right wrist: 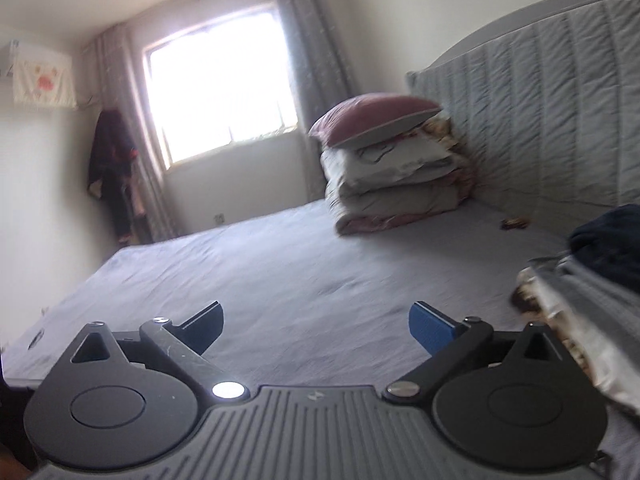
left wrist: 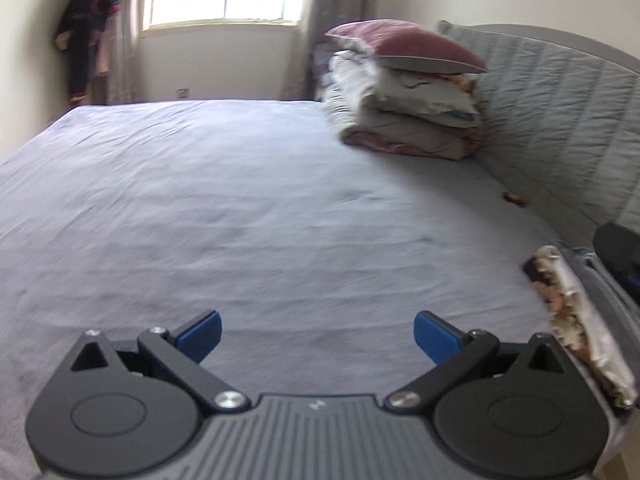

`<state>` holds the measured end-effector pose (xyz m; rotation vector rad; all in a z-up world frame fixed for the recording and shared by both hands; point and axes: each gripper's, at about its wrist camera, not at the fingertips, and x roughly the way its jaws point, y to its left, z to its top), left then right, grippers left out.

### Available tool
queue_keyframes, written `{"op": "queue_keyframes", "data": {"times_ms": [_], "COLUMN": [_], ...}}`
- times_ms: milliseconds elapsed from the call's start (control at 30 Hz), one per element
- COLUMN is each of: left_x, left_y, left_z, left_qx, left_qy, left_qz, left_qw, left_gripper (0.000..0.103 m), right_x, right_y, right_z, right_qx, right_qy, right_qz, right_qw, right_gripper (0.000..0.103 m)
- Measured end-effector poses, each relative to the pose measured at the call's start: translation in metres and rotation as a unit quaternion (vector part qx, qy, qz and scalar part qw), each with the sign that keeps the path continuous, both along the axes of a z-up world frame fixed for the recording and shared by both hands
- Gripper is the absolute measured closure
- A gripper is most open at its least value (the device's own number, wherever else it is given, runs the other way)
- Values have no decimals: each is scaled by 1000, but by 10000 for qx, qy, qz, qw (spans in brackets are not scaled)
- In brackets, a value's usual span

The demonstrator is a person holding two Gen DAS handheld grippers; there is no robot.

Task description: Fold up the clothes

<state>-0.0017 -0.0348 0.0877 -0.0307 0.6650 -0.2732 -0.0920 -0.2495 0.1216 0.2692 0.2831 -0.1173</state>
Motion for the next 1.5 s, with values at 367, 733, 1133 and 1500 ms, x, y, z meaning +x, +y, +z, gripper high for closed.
{"op": "queue_keyframes", "data": {"times_ms": [367, 733, 1133, 1500], "left_x": [36, 74, 87, 82], "left_y": [53, 51, 49, 45], "left_z": [-84, -130, -168, -184], "left_qx": [185, 511, 637, 707], "left_qy": [449, 467, 212, -10], "left_qz": [732, 1031, 1332, 1352], "left_qw": [9961, 9923, 9888, 9883], "left_gripper": [0, 0, 0, 0], "right_x": [66, 107, 130, 137], "right_y": [57, 57, 61, 53], "right_z": [-65, -141, -163, -180], "right_qx": [-403, -674, -627, -317], "right_qy": [514, 1162, 1410, 1579], "right_qz": [300, 347, 539, 569], "right_qw": [9974, 9903, 9865, 9853], "right_gripper": [0, 0, 0, 0]}}
